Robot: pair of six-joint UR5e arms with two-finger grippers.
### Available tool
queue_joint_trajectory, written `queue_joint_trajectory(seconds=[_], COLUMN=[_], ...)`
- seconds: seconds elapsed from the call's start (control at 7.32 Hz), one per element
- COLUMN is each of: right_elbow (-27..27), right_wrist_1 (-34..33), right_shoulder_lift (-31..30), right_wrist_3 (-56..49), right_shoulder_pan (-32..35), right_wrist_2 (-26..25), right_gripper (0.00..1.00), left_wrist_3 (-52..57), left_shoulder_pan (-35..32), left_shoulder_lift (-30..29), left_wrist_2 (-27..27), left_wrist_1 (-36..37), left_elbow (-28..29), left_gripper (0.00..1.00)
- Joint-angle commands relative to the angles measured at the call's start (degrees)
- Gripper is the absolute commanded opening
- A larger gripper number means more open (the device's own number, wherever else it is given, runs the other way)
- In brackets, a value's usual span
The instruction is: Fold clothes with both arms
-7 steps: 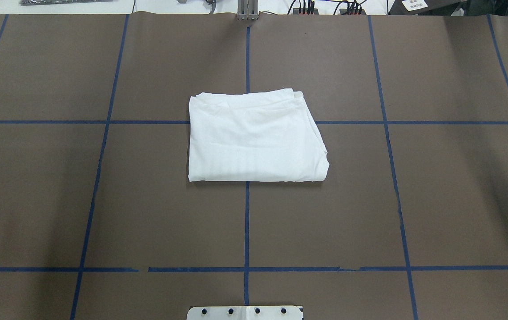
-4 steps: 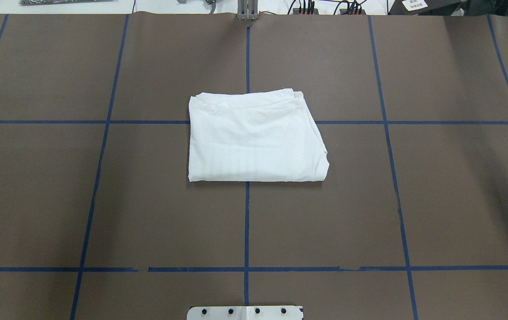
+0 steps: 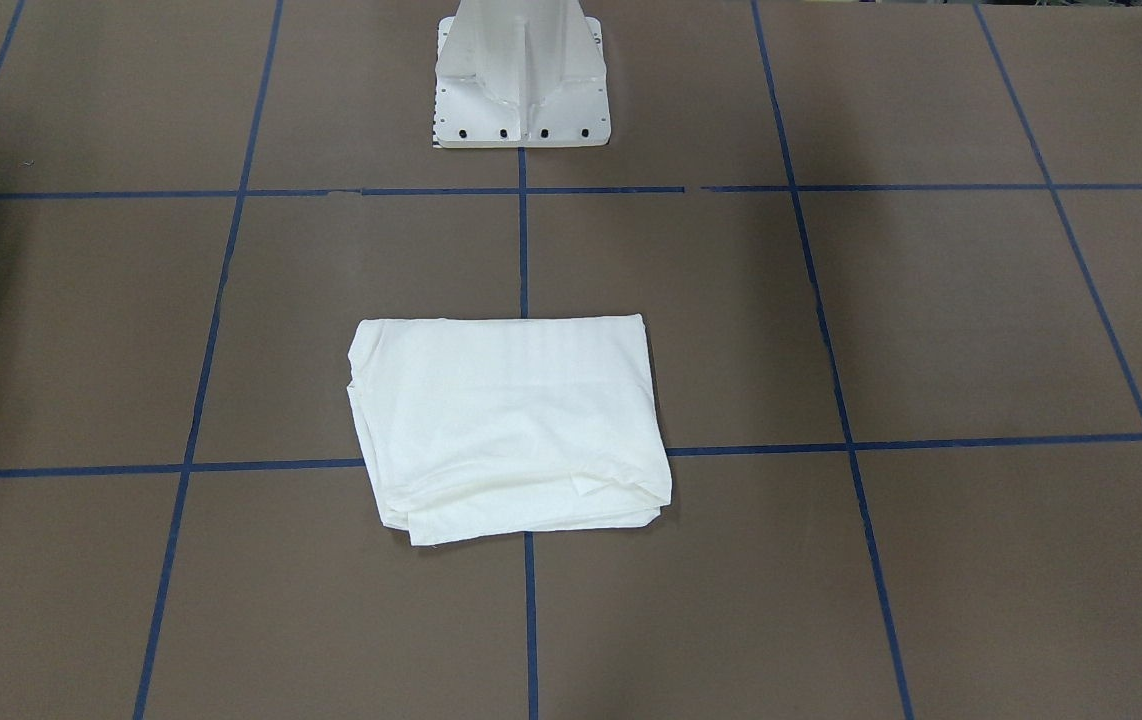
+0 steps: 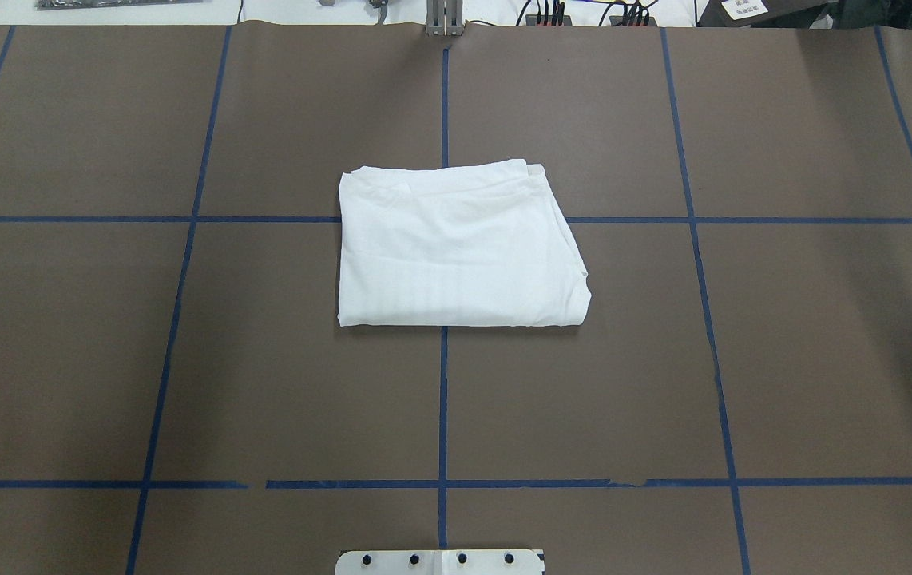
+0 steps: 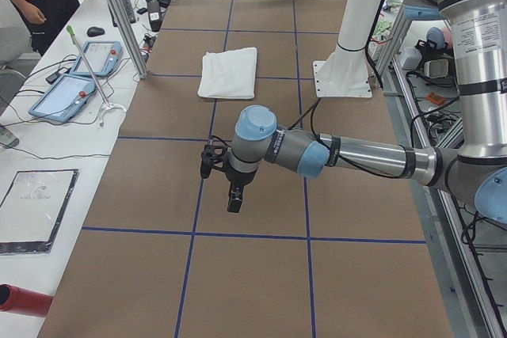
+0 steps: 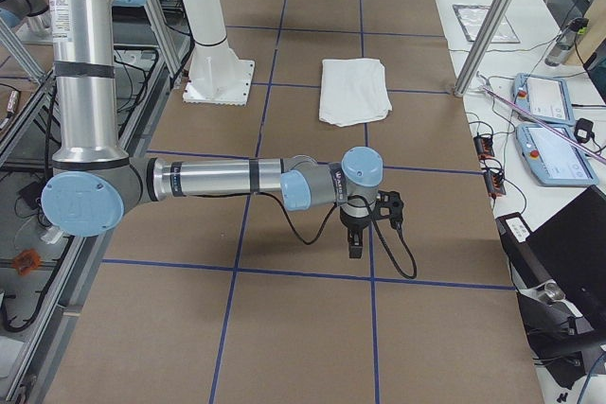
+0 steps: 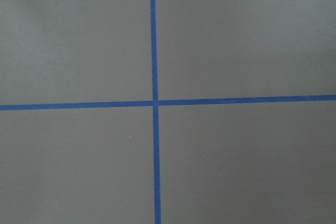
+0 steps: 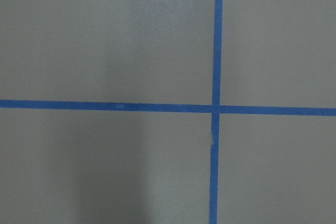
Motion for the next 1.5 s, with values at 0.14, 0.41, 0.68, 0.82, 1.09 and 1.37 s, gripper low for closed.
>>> queue_joint_trajectory(seconds=[0.14, 0.41, 0.68, 0.82, 1.09, 1.37], right_elbow=[3.58, 3.87, 5.01, 4.93, 6.41, 7.03], right_wrist_1=[-0.36, -2.54, -2.64, -2.64, -2.64, -2.64], right_shoulder_lift=[-2.52, -3.06, -3.94, -3.59, -5.07, -5.35], right_wrist_3=[-0.3, -2.84, -2.85, -2.85, -2.85, -2.85], right_shoulder_pan=[0.46, 0.54, 0.98, 0.98, 0.98, 1.07], right_wrist_2=[0.36, 4.29, 4.5, 4.5, 4.5, 4.5], right_gripper=[1.0, 1.0, 1.0, 1.0, 1.0, 1.0], left_wrist_3=[-0.15, -0.5, -0.07, -0.06, -0.06, 0.02], left_shoulder_pan=[-0.38, -0.29, -0.03, 0.06, -0.03, -0.03], left_shoulder_lift=[-0.92, -3.73, -3.73, -3.73, -3.65, -3.82], left_wrist_2=[-0.22, -0.4, -1.72, -1.98, -4.34, -4.53], left_wrist_1=[-0.28, 0.41, -0.28, -0.28, -0.11, -0.28], left_elbow=[0.03, -0.58, -1.03, -0.67, -0.24, 1.6], left_gripper=[1.0, 1.0, 1.0, 1.0, 1.0, 1.0])
